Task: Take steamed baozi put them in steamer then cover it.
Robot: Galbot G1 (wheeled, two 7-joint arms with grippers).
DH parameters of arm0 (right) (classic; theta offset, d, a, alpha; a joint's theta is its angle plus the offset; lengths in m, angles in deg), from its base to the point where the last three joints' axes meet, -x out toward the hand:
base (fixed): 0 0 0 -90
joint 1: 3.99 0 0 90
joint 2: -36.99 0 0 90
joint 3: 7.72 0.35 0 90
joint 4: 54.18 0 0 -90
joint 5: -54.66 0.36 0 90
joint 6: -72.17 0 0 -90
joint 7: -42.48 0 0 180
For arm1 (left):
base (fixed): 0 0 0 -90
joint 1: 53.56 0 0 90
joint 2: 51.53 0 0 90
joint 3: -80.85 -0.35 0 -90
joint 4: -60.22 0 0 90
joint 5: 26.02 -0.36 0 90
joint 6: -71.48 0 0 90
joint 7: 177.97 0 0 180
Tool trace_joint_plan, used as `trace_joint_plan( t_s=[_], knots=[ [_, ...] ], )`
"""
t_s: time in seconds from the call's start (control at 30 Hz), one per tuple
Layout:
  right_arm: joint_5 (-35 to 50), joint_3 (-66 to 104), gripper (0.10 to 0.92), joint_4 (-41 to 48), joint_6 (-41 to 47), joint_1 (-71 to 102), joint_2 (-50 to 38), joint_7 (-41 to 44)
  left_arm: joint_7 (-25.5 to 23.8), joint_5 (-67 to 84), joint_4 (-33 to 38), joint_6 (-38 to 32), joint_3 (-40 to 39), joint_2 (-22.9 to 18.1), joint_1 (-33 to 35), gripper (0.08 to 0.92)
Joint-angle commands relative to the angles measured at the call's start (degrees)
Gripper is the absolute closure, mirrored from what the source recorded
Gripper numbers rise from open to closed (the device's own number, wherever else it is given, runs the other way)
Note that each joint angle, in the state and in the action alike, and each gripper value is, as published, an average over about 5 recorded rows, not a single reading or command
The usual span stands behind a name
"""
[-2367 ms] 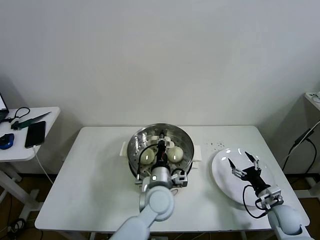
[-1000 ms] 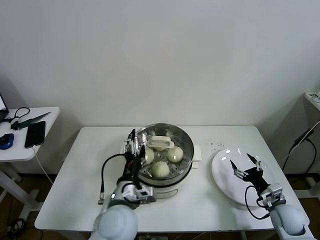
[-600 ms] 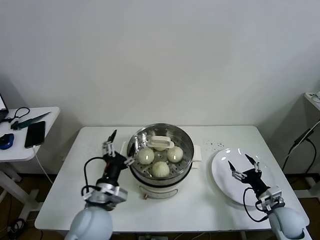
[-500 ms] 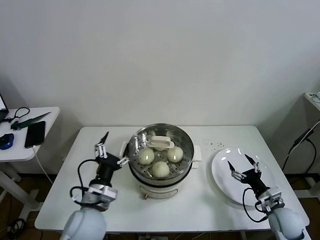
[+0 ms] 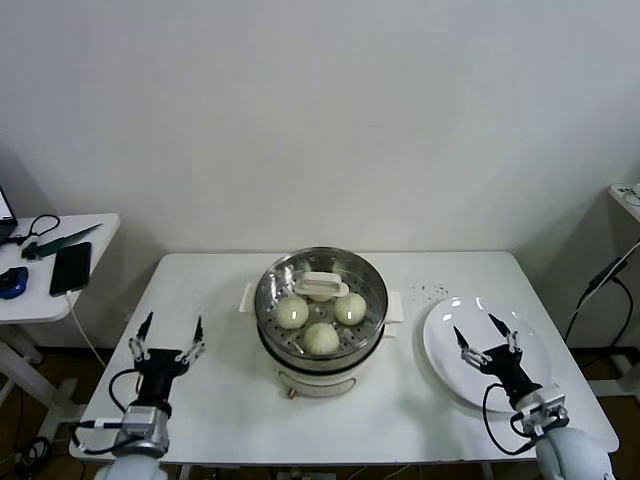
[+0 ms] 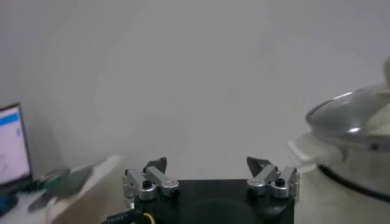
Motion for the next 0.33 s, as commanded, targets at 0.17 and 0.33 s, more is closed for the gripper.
trace_joint_plan(
  t_s=[0.17, 0.33],
  knots=[
    [3.0, 1.6, 0.203, -1.0, -0.5, 2.3, 1.6, 0.3, 0.5, 7.6, -4.1, -6.3, 4.7, -2.6, 3.6, 0.177],
    [3.0, 1.7, 0.203, -0.6, -0.6, 2.1, 1.5, 0.3, 0.9, 6.9, -3.9, -5.6, 3.8, -2.8, 3.3, 0.177]
  ],
)
